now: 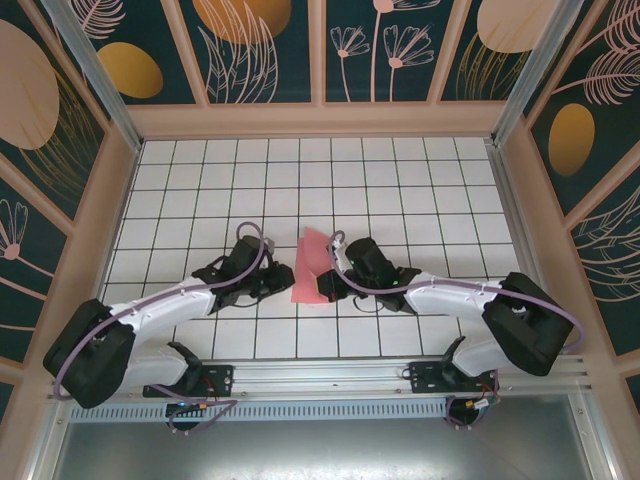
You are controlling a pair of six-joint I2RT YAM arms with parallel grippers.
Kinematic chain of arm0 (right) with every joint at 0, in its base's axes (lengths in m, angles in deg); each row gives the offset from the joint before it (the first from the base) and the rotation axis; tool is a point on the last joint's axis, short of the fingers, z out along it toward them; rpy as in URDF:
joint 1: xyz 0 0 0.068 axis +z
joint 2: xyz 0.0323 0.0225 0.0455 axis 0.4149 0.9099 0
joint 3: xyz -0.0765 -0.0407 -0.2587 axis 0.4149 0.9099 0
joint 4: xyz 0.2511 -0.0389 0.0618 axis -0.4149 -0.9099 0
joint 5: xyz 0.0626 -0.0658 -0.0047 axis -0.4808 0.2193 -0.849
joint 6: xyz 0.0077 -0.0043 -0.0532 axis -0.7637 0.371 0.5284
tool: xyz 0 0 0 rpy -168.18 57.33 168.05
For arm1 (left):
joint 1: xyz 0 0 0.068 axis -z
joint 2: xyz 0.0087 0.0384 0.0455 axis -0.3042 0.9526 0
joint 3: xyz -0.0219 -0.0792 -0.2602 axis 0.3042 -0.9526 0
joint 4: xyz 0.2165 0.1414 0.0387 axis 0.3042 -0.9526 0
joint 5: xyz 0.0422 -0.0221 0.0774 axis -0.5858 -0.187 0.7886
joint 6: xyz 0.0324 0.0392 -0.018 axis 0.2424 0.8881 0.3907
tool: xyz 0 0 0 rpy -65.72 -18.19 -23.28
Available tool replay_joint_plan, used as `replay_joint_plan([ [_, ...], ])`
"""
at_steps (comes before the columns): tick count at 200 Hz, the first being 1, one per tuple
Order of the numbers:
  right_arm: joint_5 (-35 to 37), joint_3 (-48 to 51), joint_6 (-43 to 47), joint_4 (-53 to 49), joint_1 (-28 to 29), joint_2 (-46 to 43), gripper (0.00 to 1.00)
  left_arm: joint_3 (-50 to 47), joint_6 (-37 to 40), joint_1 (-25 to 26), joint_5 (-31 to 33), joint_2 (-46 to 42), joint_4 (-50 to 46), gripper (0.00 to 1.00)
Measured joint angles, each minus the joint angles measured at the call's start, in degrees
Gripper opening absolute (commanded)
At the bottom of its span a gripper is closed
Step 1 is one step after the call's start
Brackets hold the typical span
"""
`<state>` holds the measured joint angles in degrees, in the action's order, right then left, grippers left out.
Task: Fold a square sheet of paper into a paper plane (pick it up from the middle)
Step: Fold the triangle a second time at the center of the table.
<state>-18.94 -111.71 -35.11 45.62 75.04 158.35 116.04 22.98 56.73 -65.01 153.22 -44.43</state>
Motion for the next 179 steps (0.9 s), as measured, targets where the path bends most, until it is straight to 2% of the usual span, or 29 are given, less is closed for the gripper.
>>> replay_joint_plan([
  [39, -2.27, 0.07, 0.00, 0.31, -1.11, 0.22, 0.05, 0.85, 0.02, 3.02, -1.25, 5.60, 1.57, 0.19],
  [85, -2.25, 0.09, -0.02, 0.31, -1.36, 1.31, 0.05, 3.08, 0.13, 3.76, -1.55, 11.32, 3.08, 0.12],
  [179, -1.51, 0.22, 0.04, -0.66, -2.71, 4.66, 0.06, 1.68, 0.20, 3.85, -0.52, 13.40, 3.08, 0.10],
])
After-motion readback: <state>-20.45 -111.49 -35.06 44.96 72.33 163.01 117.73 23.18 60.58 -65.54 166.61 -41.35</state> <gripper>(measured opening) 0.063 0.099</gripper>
